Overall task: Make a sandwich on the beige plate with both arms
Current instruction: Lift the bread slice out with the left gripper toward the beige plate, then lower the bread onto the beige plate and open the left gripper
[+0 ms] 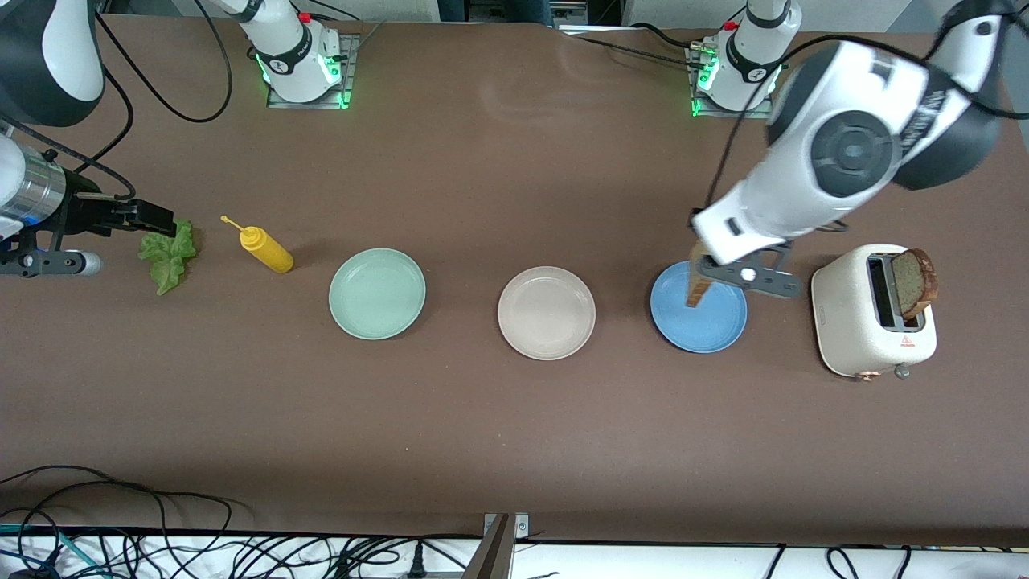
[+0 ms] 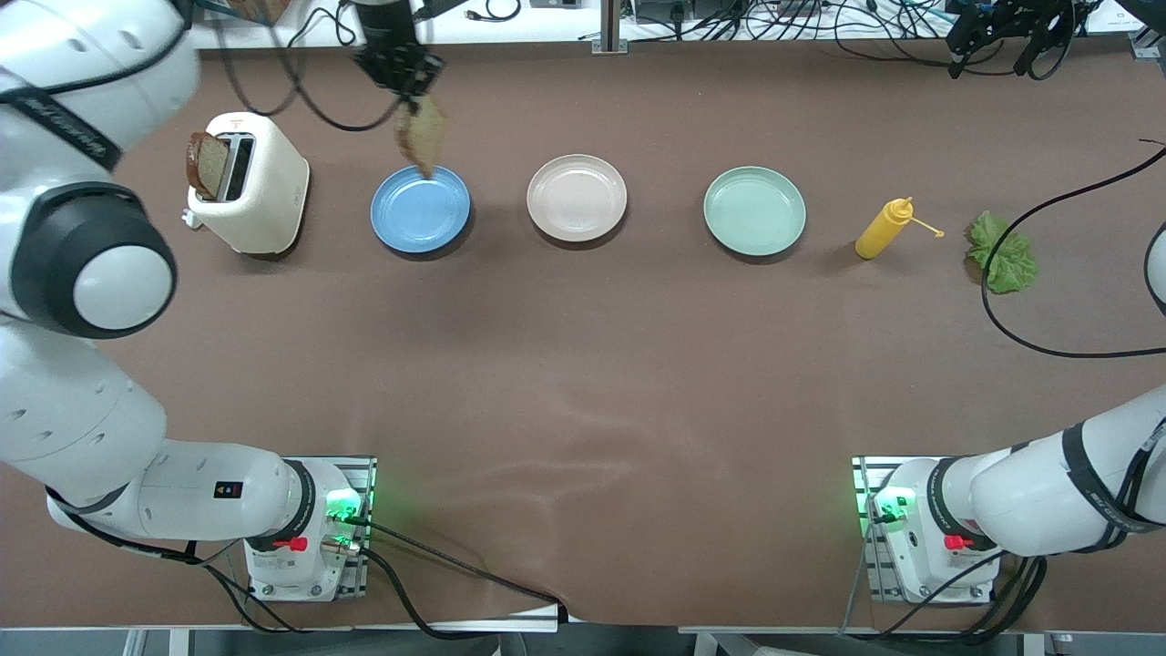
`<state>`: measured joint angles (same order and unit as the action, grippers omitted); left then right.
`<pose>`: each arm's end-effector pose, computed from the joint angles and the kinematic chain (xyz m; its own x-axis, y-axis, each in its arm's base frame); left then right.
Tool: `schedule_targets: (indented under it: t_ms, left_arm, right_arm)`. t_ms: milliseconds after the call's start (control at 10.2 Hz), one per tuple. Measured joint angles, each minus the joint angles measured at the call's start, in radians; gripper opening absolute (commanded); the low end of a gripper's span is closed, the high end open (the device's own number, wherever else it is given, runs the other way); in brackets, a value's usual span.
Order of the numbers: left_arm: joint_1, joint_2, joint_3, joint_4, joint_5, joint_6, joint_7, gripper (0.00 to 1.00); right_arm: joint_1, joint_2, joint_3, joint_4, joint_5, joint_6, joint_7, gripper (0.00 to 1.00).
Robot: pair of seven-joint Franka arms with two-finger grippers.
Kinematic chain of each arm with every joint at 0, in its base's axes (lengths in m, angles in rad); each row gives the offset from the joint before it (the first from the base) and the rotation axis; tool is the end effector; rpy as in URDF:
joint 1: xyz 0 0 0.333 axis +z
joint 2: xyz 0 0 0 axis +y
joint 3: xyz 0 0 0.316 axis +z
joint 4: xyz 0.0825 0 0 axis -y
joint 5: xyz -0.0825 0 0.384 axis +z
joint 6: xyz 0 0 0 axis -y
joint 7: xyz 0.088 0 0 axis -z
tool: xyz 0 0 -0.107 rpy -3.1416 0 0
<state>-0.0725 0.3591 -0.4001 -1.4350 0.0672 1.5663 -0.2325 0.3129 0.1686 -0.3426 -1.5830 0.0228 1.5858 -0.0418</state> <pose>0.5877 -0.2520 0.4858 0.9498 -0.2324 -0.2095 -0.2326 -0.9723 0.0237 0.5944 -0.0016 0.5280 0.9876 0.0078 -0.1566 0.0122 -0.9995 0.0274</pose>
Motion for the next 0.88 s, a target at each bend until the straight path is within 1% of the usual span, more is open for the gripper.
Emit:
schedule_targets:
  t_ms: [98,294,490,687,785,883]
  left_arm:
    - [-0.030,0.046,0.000,0.053,-0.032,0.011,-0.040,0.00]
    - [-0.034,0.140,0.006,0.131,-0.139,0.091,-0.057,0.00]
    - [-0.030,0.219,0.010,0.149,-0.264,0.212,-0.056,0.00]
    - [-0.032,0.296,0.009,0.150,-0.420,0.302,-0.054,0.00]
    - [-0.034,0.334,0.009,0.152,-0.463,0.342,-0.046,0.00]
    - [-0.038,0.366,0.008,0.153,-0.479,0.365,-0.027,0.00]
  right_arm:
    - [-0.001,0.001,0.000,0.000,0.000,0.000,0.000,1.00]
    - [-0.003,0.003,-0.001,0.000,0.000,0.000,-0.001,1.00]
    - [-0.005,0.004,-0.001,0.000,0.000,0.000,-0.001,1.00]
    - [-0.006,0.004,-0.001,0.000,0.000,0.000,-0.001,1.00]
    - [-0.006,0.005,-0.001,0.000,0.000,0.000,-0.001,1.00]
    - [-0.006,0.005,-0.001,0.000,0.000,0.000,-0.001,1.00]
